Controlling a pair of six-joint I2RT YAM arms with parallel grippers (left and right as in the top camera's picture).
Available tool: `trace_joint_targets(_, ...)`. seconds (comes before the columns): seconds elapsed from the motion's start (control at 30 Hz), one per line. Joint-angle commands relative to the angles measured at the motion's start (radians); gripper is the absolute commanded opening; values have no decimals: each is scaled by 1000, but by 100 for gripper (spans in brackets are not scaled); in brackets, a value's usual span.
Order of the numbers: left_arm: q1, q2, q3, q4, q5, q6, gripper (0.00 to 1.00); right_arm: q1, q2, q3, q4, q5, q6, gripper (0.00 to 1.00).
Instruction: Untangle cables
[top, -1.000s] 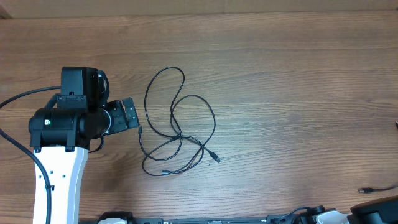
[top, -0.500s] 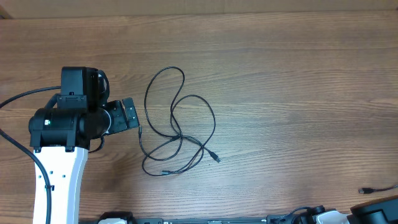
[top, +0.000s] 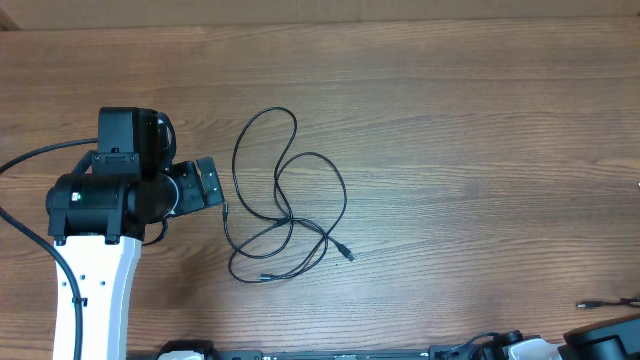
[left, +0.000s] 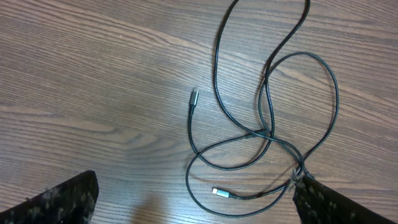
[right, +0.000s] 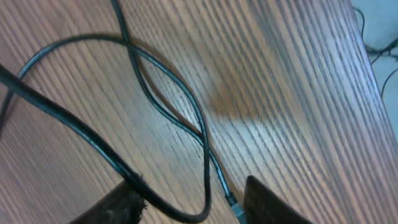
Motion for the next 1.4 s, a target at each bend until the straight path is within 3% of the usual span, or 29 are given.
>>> trace_joint_targets(0.0,5,5,2,1,3,19,99,-6,-2,-5,-2,-8,1,57)
trace_joint_targets(0.17,5,5,2,2,3,19,99,-5,-2,-5,-1,-54,-5,75)
trace_joint_targets(0.4,5,5,2,1,3,19,100,24,-2,-5,31,-81,-12,82)
trace_joint_targets(0.67,5,5,2,1,3,19,100,189,-2,-5,104,-79,-125,94)
trace_joint_targets(0.97,5,5,2,2,3,19,99,393,9,-5,168,-22,-206,95)
trace_joint_targets(1.37,5,5,2,1,3,19,100,460,92,-12,171,-19,-228,95)
